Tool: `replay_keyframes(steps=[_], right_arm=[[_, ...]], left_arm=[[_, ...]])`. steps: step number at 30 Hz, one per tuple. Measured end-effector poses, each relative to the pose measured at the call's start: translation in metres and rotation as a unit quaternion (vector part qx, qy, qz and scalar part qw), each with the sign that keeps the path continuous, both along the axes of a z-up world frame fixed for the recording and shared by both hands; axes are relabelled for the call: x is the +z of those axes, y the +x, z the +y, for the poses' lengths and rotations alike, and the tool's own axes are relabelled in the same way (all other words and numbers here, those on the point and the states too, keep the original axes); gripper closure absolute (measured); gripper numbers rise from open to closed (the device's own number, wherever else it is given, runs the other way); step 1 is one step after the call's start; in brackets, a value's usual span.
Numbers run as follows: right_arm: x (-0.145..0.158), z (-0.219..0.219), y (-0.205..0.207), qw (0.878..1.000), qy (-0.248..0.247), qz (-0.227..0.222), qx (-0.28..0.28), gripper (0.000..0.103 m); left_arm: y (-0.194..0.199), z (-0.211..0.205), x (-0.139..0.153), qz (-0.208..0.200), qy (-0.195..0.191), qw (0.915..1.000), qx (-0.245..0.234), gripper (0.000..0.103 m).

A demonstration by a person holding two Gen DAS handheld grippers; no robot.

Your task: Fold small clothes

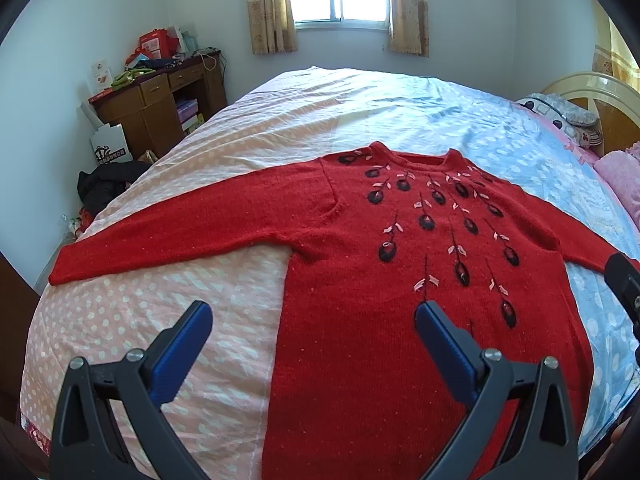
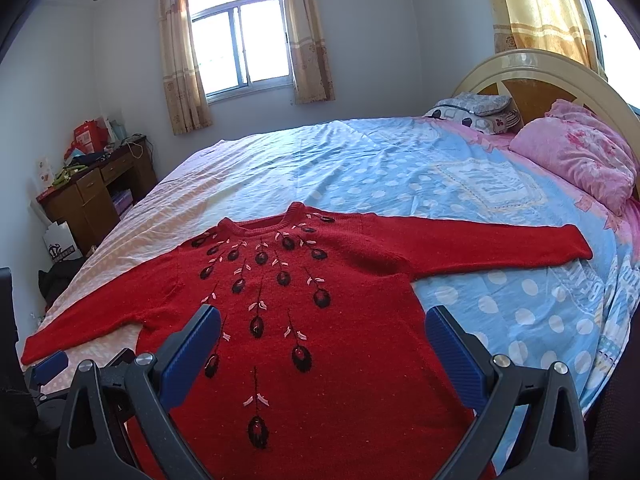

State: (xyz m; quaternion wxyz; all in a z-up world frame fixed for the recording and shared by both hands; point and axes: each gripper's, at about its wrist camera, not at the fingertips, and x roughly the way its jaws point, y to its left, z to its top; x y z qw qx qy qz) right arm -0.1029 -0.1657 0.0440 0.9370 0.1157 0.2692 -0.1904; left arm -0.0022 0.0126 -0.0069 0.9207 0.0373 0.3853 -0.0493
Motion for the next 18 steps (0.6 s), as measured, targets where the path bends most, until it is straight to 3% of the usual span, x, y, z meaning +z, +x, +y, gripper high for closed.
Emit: replay_keyframes(steps=[18], right_arm=[[-0.0083, -0.0066, 0.0060, 0.999, -0.009, 0.029, -0.019, 0.001]], left_arm=[[-0.0034, -0.0040, -0.0016, 0.002, -0.005, 1.0000, -0.008, 0.000]])
